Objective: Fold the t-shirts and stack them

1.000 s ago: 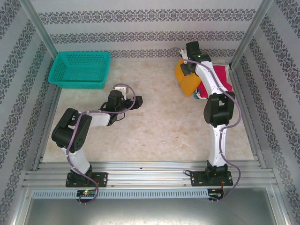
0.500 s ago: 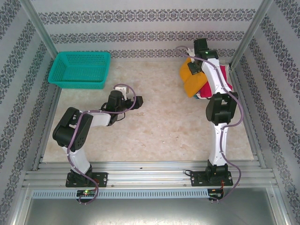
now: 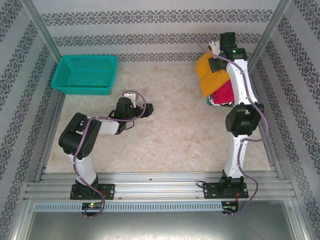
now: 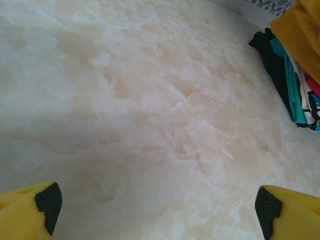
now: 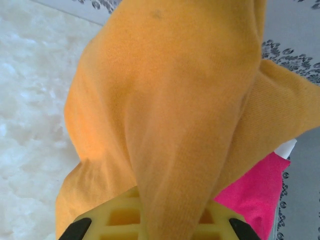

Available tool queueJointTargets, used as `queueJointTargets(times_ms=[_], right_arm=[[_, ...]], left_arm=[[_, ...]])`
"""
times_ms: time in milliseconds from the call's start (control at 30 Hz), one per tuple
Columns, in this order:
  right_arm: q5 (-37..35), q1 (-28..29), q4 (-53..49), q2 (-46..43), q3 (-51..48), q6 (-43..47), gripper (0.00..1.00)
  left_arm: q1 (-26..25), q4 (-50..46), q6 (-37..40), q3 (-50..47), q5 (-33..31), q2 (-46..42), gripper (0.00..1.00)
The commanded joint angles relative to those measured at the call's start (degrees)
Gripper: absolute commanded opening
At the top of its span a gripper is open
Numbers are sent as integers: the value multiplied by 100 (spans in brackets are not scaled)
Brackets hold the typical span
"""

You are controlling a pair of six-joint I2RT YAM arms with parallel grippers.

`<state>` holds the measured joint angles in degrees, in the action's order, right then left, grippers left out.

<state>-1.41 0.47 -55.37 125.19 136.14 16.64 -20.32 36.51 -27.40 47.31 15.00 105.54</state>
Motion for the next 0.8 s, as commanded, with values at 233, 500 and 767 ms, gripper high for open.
queueJointTargets(times_ms=[233,500,767], right_arm=[[1179,-391,227,-571,80,-539,0],[1228,-702,83,-442,46,-477,0],[1117,-941,-6,-177,-59,-400,0]], left_arm=[[-61,343,-55,148,162,167,100],[-64,427,-110,142,223,266,100],[-61,412,-142,165,246,275,100]])
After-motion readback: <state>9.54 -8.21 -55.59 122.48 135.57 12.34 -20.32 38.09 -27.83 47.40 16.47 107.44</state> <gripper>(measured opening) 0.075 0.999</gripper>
